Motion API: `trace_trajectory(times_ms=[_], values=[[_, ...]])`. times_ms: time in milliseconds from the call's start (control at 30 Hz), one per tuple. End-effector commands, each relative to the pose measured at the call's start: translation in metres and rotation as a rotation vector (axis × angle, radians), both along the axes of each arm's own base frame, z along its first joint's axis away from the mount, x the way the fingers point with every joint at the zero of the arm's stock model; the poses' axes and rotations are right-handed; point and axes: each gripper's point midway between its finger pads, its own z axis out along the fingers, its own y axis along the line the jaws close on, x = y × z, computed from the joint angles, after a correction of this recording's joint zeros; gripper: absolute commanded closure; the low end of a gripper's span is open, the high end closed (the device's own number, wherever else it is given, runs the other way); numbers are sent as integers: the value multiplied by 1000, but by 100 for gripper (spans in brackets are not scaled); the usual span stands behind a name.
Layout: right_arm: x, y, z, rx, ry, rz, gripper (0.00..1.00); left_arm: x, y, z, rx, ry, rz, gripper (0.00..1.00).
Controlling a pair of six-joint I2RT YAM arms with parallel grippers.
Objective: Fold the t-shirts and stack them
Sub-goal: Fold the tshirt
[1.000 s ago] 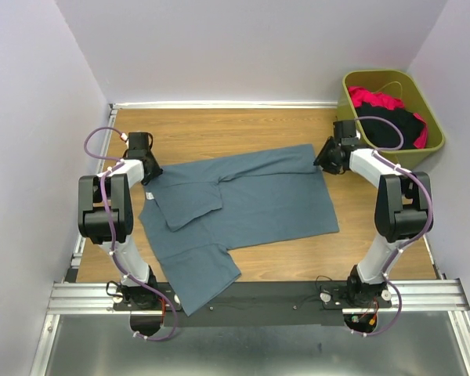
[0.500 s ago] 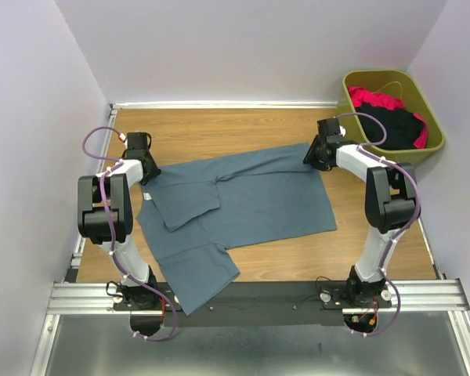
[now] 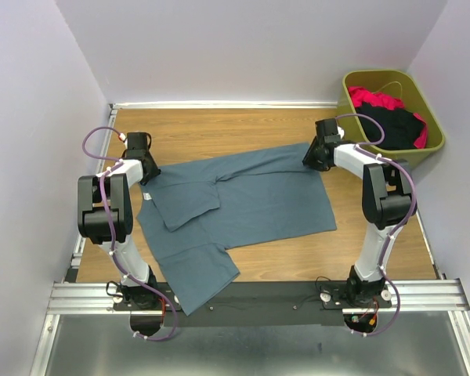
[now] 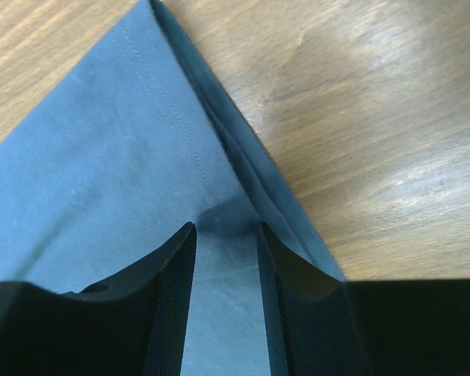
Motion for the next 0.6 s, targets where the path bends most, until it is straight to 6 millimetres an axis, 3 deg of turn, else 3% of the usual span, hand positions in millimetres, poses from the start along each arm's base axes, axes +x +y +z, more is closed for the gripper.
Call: trace_trajectory(times_ms=[0,200,300,567], values=[[-8,-10,-11,-50,25,-23,58,-16,10,-12,29,67,18,62],[-6,-13,-14,-72,30,-13,87,-14,9,-12,25,64,10,62],[1,-19,-5,-110,7,-8,99,-15,10,-11,31,65,12,62],[14,-34,25,-222,-56,16,99,-15,10,-12,31,66,11,62]])
